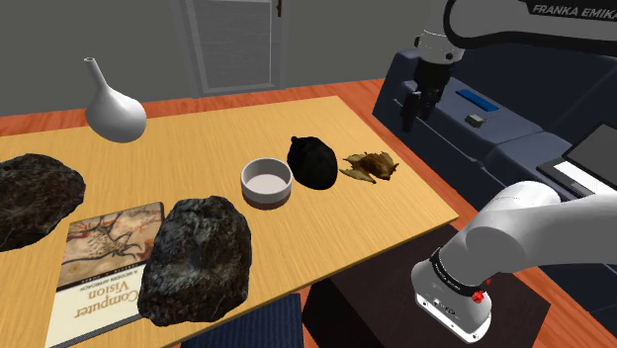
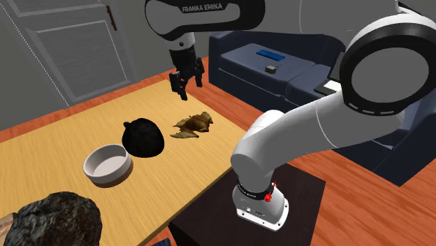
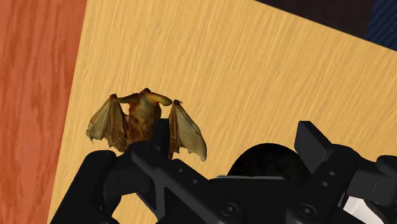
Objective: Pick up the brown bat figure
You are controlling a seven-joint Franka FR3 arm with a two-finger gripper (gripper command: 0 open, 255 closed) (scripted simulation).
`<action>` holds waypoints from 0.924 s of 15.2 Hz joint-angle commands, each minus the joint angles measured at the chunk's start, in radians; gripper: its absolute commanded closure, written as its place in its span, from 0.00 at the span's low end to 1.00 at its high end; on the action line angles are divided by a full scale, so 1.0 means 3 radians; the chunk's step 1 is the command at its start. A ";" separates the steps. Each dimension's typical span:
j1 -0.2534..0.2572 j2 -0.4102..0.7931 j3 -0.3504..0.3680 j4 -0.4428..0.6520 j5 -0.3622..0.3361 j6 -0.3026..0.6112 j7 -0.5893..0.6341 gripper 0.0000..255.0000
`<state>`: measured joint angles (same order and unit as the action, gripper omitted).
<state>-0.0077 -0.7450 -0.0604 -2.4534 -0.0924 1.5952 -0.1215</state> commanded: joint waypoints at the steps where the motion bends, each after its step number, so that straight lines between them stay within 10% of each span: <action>1: 0.0000 0.0000 0.0000 0.0000 0.0000 0.0000 0.0000 0.00; 14: -0.0536 0.1092 -0.0332 -0.0484 0.0294 0.1504 0.1059 0.00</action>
<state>-0.1592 -0.4534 -0.1521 -2.5949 -0.0160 2.0054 0.1718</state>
